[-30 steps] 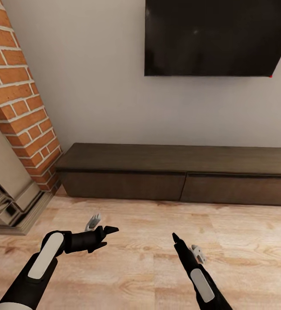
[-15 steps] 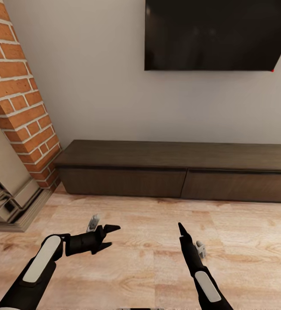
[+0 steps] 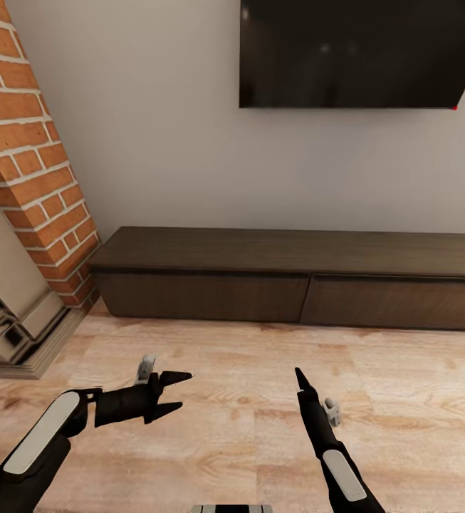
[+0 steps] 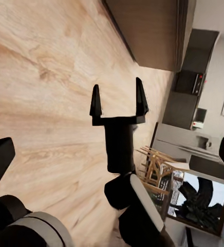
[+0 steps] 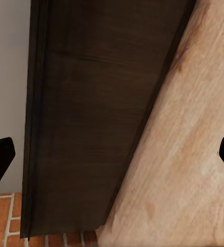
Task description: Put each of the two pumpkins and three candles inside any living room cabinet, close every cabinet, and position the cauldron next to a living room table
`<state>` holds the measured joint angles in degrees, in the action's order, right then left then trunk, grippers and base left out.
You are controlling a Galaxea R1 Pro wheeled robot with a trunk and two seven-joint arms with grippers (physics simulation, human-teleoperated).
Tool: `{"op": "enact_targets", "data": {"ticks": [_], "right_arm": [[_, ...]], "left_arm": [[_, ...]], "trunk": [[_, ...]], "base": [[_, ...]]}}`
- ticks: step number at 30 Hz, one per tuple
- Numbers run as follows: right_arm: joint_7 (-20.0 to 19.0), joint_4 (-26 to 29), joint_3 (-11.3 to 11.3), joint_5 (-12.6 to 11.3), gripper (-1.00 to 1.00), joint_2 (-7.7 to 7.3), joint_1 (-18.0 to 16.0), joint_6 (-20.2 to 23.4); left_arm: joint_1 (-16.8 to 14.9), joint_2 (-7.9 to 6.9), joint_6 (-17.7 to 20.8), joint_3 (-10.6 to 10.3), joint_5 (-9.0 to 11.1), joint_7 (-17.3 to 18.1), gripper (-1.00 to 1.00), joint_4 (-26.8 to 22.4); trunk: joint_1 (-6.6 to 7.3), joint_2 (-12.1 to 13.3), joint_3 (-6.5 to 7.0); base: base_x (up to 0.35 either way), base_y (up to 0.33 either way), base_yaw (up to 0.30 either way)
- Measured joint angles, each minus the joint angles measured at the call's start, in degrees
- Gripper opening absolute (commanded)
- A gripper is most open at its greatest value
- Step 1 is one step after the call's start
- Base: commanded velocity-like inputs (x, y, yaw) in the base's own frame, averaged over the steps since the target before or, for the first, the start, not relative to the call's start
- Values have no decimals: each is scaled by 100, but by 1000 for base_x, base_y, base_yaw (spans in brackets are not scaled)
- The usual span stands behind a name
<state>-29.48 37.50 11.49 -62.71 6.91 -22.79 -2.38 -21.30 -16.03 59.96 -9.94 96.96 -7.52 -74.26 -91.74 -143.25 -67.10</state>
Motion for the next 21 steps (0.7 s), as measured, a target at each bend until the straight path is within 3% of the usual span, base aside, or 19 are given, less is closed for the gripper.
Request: {"op": "enact_targets", "data": {"ticks": [3, 5, 11, 15, 21], "right_arm": [[-5, 0, -5, 3, 100, 5, 3, -3], [-7, 0, -7, 2, 100, 7, 4, -4], [-57, -4, -8, -1, 100, 8, 4, 0], [-484, -143, 14, -20, 100, 1, 6, 6], [-665, -319, 49, -48, 100, 0, 7, 10]], "left_arm": [[93, -173, 0, -64, 339, 0, 100, -220], [114, -212, 0, -79, 437, 0, 100, -270], [196, -250, 0, -82, 528, 0, 100, -352], [274, -256, 0, -92, 741, -1, 100, -386], [564, -247, 0, -125, 798, 15, 100, -383]], "trunk": [[-8, -4, -66], [-13, -7, -111], [-28, -15, -244], [-28, -15, -245], [-26, -15, -245]], "base": [[0, 0, 0], [0, 0, 0], [0, 0, 0], [0, 0, 0], [126, 0, 0]]}}
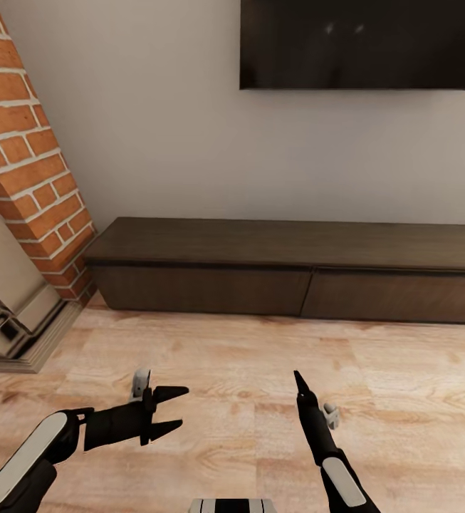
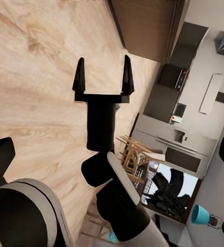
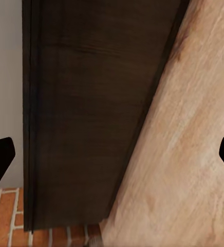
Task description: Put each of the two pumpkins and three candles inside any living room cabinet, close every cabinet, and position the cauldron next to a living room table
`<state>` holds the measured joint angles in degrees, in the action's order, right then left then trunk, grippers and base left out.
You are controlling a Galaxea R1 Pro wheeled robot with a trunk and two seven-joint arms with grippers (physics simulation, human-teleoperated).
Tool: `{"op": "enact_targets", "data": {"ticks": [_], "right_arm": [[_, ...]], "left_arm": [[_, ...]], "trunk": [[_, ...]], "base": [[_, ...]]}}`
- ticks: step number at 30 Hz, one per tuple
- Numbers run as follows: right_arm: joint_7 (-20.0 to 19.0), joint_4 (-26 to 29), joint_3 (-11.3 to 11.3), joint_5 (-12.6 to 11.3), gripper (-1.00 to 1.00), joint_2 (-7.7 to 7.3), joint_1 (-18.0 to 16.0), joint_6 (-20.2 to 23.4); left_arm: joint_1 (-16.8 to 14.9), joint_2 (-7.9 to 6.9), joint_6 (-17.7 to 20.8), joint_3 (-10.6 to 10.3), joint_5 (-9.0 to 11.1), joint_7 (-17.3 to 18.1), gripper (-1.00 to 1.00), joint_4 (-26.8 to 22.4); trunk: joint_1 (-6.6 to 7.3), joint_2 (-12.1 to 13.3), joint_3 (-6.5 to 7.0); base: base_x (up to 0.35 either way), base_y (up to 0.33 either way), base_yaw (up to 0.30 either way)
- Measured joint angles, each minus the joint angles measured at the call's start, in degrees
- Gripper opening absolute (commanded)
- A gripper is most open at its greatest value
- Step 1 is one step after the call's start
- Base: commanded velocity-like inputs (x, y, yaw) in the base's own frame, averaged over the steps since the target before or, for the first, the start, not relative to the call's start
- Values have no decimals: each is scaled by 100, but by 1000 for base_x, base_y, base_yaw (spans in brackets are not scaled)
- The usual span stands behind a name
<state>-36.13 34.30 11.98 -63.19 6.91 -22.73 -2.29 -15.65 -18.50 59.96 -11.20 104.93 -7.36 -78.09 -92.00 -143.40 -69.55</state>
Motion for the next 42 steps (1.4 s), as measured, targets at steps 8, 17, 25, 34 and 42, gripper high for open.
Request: {"op": "enact_targets", "data": {"ticks": [8, 17, 25, 34, 42], "right_arm": [[-13, -14, 3, -2, 100, 0, 0, 0], [-14, -15, 17, -6, 100, 0, 0, 66], [-11, -16, -5, -444, 100, -4, 0, 245], [-508, -18, -13, -483, 100, -7, -1, 491], [-559, -20, -10, -471, 100, -3, 0, 483]], "left_arm": [[47, -1, 0, 1, 9, 2, 100, 0], [48, -1, 0, 1, 9, 2, 100, 6], [48, -7, 0, 1, 17, 1, 100, 4], [108, -17, -2, 3, 46, 559, 100, 2], [127, -15, -2, 2, 54, 615, 100, 4]], "trunk": [[1, 0, 0], [1, 0, 0], [1, 0, 0], [1, 0, 0], [-2, 0, 0]], "base": [[329, 0, 0], [343, 2, 0], [343, 104, 0], [332, 153, 0], [100, 65, 0]]}}
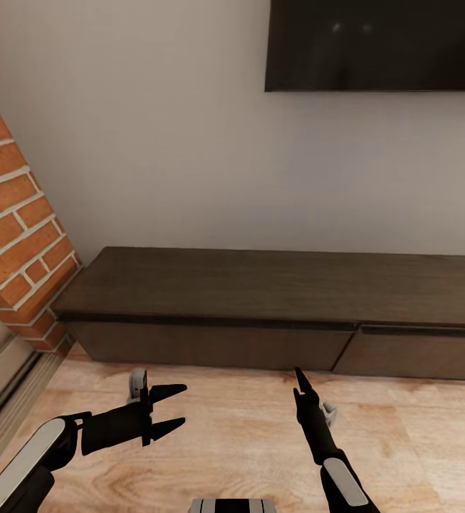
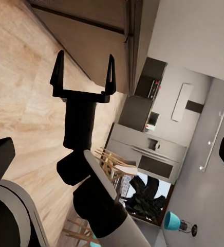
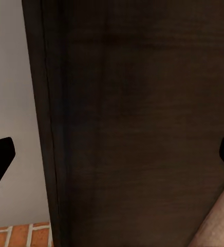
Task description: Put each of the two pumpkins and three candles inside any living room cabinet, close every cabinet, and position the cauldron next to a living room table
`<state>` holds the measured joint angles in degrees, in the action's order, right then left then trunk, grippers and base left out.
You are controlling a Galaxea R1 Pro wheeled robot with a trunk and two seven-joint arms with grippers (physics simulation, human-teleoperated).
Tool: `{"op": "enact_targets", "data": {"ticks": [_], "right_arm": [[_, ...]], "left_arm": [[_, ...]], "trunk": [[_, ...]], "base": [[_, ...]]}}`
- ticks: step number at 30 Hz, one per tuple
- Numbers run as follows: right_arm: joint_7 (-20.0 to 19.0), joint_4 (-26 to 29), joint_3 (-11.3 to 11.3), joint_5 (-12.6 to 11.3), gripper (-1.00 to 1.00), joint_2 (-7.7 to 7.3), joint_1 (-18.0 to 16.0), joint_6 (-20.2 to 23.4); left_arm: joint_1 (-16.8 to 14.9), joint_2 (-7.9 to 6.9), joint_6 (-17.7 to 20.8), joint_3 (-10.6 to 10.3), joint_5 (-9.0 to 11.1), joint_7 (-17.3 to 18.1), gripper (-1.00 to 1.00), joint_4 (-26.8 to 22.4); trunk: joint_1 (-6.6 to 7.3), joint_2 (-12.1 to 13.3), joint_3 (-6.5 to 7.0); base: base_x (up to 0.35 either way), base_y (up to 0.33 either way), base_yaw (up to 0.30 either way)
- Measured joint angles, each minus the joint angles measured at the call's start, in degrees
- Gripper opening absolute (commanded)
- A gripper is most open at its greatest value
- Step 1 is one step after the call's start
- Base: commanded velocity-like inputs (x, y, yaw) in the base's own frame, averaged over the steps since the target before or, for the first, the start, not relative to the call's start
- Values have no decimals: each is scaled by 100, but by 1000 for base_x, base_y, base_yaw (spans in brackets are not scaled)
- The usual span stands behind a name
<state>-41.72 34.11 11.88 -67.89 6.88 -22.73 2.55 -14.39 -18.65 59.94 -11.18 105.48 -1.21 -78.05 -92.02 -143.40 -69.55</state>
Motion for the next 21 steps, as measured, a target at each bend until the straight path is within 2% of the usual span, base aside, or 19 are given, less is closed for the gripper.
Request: {"op": "enact_targets", "data": {"ticks": [7, 11, 16, 21], "right_arm": [[-59, -5, 0, -8, 100, -2, 0, -8], [-363, -12, 0, -13, 100, -6, 0, -9], [-464, -96, 23, -15, 100, -6, 0, -8], [-479, -127, 218, -16, 100, -7, 0, -2]], "left_arm": [[0, -3, 0, 0, 1, 6, 100, 0], [22, -3, 0, 0, 5, 9, 100, -2], [41, -3, 0, 0, 2, 9, 100, 0], [44, -3, 0, 0, 1, 10, 100, 0]], "trunk": [[0, 0, 0], [0, 0, 0], [1, 0, 0], [0, 0, 0]], "base": [[4, 2, 0], [0, 0, 0], [55, 0, 0], [44, 0, 0]]}}
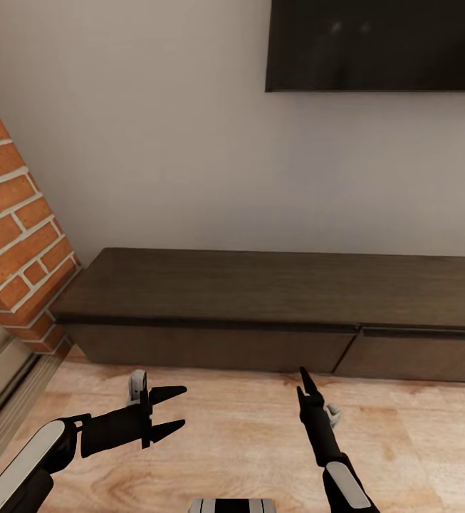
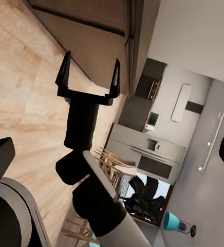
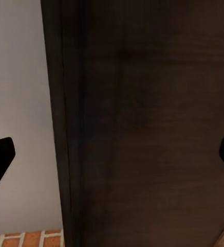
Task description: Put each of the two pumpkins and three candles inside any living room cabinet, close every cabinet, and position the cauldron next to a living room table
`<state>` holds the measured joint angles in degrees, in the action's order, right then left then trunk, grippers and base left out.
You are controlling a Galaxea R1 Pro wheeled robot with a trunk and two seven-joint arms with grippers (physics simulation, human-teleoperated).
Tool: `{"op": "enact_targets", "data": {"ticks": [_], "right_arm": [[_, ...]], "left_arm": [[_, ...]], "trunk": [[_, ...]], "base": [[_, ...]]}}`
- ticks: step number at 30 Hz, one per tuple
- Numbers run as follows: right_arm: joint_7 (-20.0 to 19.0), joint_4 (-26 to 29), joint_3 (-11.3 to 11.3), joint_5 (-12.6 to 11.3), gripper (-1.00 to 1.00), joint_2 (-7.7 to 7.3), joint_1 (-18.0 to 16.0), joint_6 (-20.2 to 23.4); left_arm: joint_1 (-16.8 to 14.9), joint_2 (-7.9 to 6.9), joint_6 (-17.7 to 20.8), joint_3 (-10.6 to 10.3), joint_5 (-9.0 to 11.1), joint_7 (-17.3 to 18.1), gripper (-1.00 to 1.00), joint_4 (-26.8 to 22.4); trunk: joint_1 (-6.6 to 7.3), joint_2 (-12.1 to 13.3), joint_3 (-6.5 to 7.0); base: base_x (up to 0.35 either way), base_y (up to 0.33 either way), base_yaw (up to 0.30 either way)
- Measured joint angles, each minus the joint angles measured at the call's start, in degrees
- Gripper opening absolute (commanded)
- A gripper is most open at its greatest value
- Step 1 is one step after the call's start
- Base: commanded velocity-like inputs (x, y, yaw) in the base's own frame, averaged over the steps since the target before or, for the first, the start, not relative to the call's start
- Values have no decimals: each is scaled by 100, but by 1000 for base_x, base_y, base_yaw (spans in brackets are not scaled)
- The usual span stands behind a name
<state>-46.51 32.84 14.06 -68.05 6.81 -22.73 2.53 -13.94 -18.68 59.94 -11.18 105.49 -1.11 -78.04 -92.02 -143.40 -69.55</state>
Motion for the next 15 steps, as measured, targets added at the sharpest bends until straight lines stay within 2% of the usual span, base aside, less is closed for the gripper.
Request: {"op": "enact_targets", "data": {"ticks": [15], "right_arm": [[-1, -2, 27, 0, 100, 8, 0, 0]], "left_arm": [[0, 0, 0, -2, 0, 0, 100, 0]], "trunk": [[0, 0, 0]], "base": [[101, 0, 0]]}}
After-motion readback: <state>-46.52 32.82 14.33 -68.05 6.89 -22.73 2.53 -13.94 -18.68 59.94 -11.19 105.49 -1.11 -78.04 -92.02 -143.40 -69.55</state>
